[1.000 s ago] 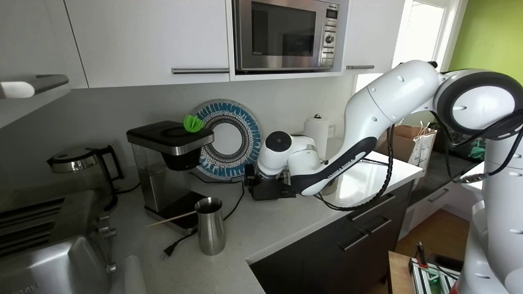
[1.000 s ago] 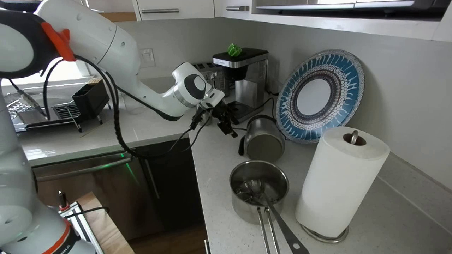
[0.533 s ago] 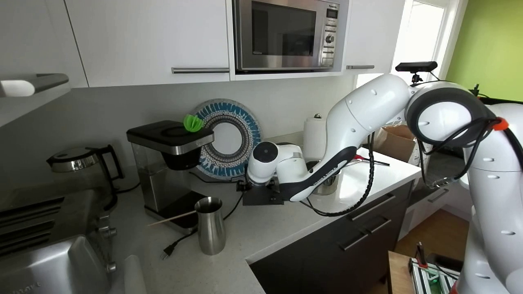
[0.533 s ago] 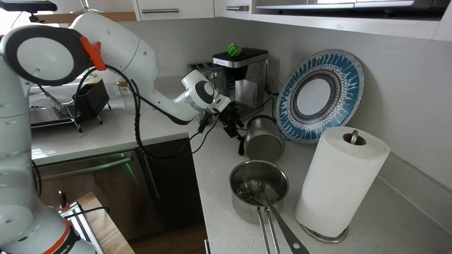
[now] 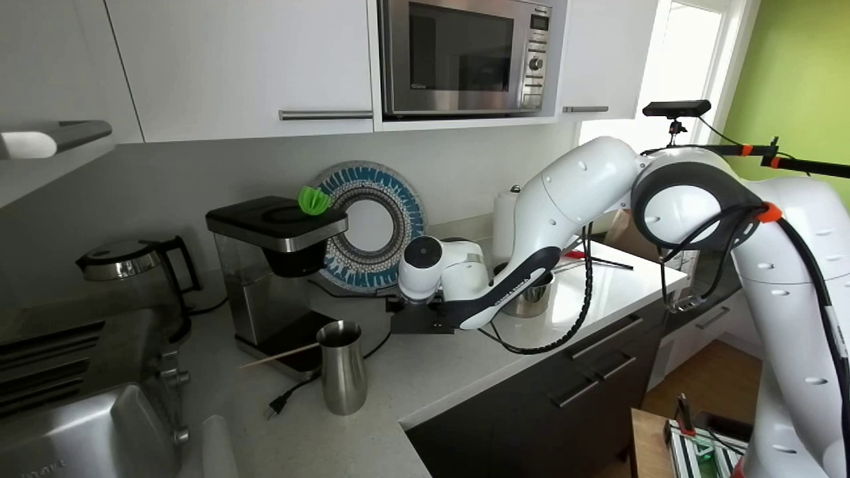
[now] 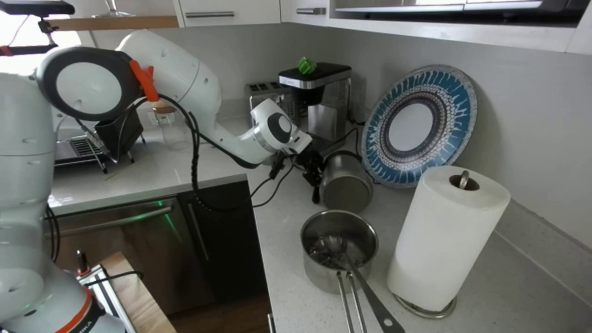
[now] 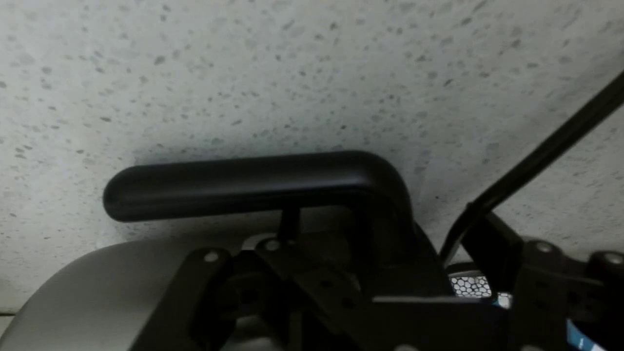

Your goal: Put the kettle upright

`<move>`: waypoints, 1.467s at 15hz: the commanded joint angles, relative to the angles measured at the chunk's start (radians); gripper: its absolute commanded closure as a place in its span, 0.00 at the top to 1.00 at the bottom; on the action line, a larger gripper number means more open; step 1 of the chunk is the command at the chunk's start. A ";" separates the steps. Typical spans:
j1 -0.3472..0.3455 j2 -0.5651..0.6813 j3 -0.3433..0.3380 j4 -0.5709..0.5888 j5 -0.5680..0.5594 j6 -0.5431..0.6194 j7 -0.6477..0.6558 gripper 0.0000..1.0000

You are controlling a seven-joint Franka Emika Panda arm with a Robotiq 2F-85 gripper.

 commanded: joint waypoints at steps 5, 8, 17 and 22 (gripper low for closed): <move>0.024 0.021 -0.042 0.021 0.071 0.022 -0.009 0.23; 0.034 -0.042 -0.060 -0.016 0.072 0.073 0.021 0.14; -0.108 -0.186 0.056 -0.181 0.207 0.436 -0.114 0.12; -0.362 -0.213 0.282 -0.333 0.309 0.794 -0.306 0.12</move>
